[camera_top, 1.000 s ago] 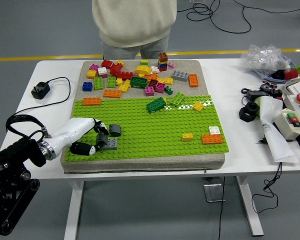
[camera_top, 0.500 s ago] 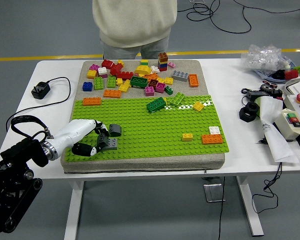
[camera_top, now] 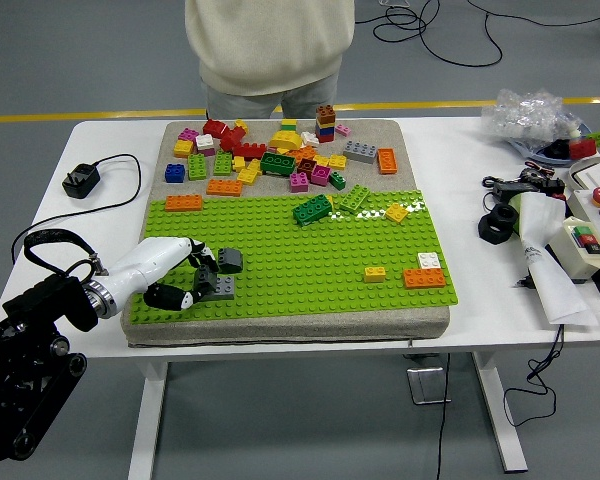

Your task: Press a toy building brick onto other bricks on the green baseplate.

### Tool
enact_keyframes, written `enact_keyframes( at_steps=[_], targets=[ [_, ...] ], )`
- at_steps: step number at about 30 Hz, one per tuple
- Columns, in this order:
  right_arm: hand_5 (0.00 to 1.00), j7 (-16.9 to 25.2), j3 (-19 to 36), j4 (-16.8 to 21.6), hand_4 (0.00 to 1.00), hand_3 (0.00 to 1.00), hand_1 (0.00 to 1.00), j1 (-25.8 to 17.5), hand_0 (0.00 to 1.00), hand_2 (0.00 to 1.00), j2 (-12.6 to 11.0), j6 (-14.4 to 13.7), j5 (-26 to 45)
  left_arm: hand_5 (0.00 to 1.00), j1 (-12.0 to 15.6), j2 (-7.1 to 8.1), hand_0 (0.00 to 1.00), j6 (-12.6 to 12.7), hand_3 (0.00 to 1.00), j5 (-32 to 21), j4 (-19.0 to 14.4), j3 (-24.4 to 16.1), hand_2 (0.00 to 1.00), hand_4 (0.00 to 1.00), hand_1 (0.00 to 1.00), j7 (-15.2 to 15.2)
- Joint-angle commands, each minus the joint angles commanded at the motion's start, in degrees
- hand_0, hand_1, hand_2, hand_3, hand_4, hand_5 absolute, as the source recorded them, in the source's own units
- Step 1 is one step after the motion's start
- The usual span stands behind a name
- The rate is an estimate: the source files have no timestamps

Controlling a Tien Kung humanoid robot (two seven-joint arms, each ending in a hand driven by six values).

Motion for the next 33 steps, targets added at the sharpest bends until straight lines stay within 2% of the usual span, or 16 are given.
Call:
enact_keyframes(
  at_steps=[18,19,24,25,30,31,33],
  targets=[
    [0.691,-0.03,-0.07,0.0,0.998,0.768,0.721,0.13,0.788,0.76,-0.01,-0.08,0.35,0.002,-0.6,0.44,0.767,0.26,0.585,0.0,1.98,0.6,0.538,0.469,0.627,-0.61],
    [0.691,-0.05,-0.08,0.0,0.998,0.768,0.721,0.14,0.788,0.76,0.0,-0.08,0.37,0.002,-0.64,0.41,0.785,0.28,0.599,0.0,2.08,0.6,0.539,0.494,0.63,-0.65],
    [0.691,-0.07,-0.13,0.0,0.998,0.768,0.721,0.2,0.788,0.76,0.01,-0.09,0.46,0.002,-0.73,0.24,0.785,0.26,0.599,0.0,2.25,0.6,0.539,0.494,0.63,-0.82],
    [0.691,-0.07,-0.13,0.0,0.998,0.768,0.72,0.22,0.787,0.76,0.01,-0.1,0.46,0.002,-0.75,0.21,0.812,0.26,0.615,0.0,2.25,0.6,0.548,0.527,0.642,-0.84],
    [0.691,-0.05,-0.17,0.0,0.998,0.768,0.72,0.17,0.787,0.76,0.06,-0.09,0.45,0.002,-0.78,0.12,0.812,0.21,0.615,0.0,2.31,0.58,0.548,0.527,0.642,-0.96],
    [0.691,-0.05,-0.18,0.0,0.998,0.768,0.722,0.16,0.788,0.76,0.07,-0.09,0.44,0.002,-0.78,0.11,0.827,0.2,0.649,0.0,2.37,0.6,0.557,0.554,0.654,-1.0],
    [0.691,-0.04,-0.2,0.0,0.998,0.768,0.722,0.14,0.788,0.76,0.09,-0.09,0.42,0.002,-0.79,0.1,0.827,0.18,0.649,0.0,2.48,0.64,0.557,0.554,0.654,-1.06]
  ],
)
